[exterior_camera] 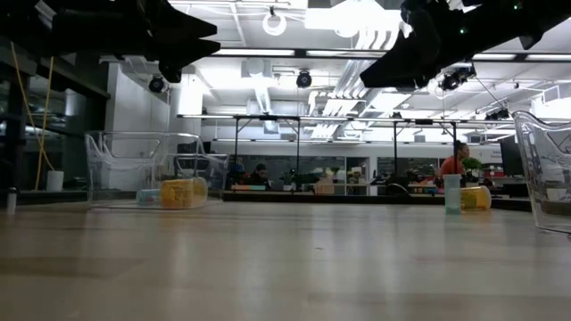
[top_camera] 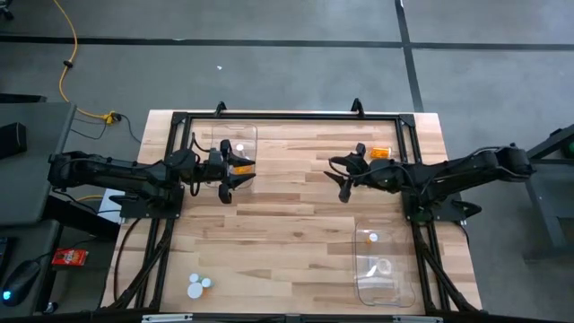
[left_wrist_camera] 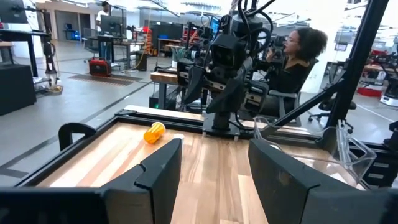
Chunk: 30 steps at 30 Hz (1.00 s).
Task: Pick and place medicine bottles into bin by pill shape (circle, oval)
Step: Put the blue tablet bottle into the right transparent bin
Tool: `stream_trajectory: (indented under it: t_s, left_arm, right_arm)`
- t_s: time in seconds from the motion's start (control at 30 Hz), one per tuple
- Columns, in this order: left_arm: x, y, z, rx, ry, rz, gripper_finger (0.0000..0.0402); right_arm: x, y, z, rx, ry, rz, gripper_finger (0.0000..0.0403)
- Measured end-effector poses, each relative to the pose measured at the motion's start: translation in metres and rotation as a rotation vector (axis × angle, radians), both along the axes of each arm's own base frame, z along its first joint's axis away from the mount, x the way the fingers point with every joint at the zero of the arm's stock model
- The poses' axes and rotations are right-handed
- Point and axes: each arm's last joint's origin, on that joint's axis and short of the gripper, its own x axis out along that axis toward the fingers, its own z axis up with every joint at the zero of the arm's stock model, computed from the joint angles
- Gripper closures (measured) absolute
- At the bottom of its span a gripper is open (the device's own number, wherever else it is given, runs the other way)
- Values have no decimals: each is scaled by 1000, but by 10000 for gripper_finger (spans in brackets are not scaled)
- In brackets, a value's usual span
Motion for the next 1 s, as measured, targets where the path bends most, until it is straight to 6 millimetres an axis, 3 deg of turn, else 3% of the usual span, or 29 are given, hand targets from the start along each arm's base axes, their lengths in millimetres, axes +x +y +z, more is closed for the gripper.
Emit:
stream_trajectory:
  t_s: [0.2,0.33,0.5,0.73,1.0]
  left_arm:
    - [0,0,0,-2,-1,0,227]
    - [0,0,0,-1,-1,0,227]
    - [0,0,0,-2,-1,0,227]
    - [0,0,0,-9,-3,0,227]
    - [0,0,0,-9,-3,0,227]
  right_arm:
    - [-8,-7,-9,144,135,-225,208]
    - [-23,-15,-13,311,315,-415,208]
    - [-38,-22,-19,437,387,-601,208]
    - [-50,-33,-37,503,411,-737,208]
    - [-57,-42,-50,563,434,-766,208]
